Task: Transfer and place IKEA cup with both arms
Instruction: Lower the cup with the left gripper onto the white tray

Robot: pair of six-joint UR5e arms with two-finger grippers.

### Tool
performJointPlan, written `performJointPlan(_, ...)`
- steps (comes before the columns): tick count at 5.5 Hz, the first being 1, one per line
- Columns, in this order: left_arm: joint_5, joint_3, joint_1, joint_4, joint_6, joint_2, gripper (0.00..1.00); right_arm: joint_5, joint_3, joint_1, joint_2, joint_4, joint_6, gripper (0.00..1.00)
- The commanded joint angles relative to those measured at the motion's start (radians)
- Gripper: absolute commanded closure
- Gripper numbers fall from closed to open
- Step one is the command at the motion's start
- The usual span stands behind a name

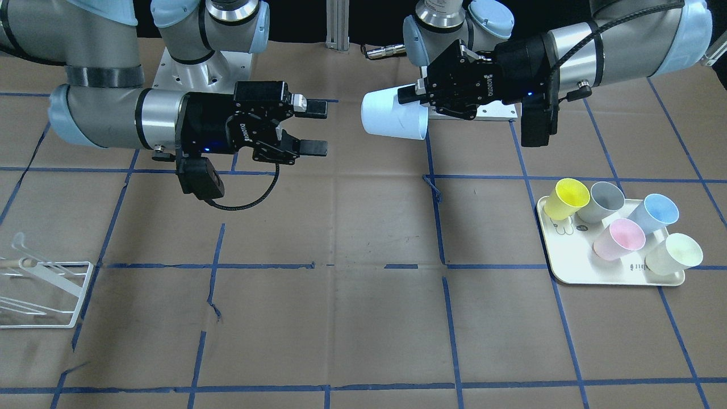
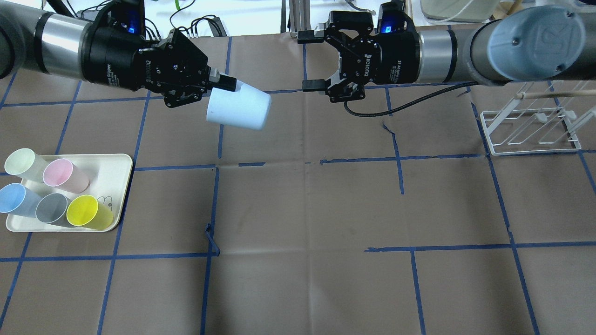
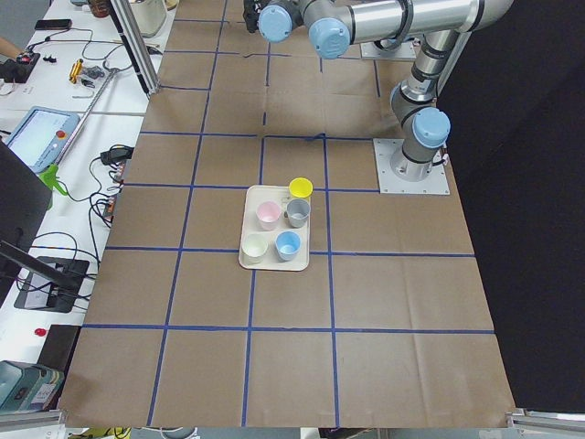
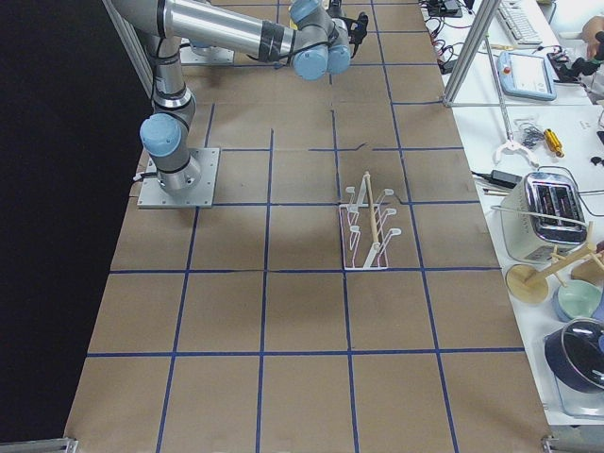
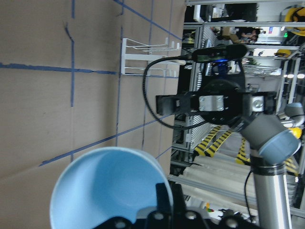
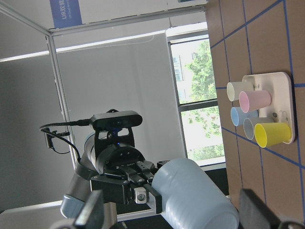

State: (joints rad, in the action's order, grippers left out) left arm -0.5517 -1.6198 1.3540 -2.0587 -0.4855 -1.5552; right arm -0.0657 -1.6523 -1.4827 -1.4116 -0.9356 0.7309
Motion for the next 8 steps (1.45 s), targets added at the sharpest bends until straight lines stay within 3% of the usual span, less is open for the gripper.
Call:
performJointPlan(1,-0.283,-0.005,0.002,0.145,0.074,0.01,0.99,-0.266,0.009,0.062,0.003,-0.122,-0.036,0.0)
performJointPlan(3,-0.625,-0.031,-0.001,0.315,0.247,-0.021,0.99,-0.771,0.032,0.047,-0.039,-0.576,-0.463,0.0)
performJointPlan(4,-0.734,-0.054,-0.003,0.375,0.28,-0.045,1.0,-0.933,0.032,0.01,-0.082,-0.607,-0.522,0.0)
performJointPlan(6,-0.997,-0.168,-0.006,0.73,0.35,-0.065,1.0,-1.31,0.13,-0.03,-0.098,-0.614,-0.67,0.0)
performJointPlan(8,-1.027,-0.257,-0.129,0.929,0.316,-0.132,1.0,-1.522,0.19,-0.066,-0.096,-0.611,-0.772,0.0)
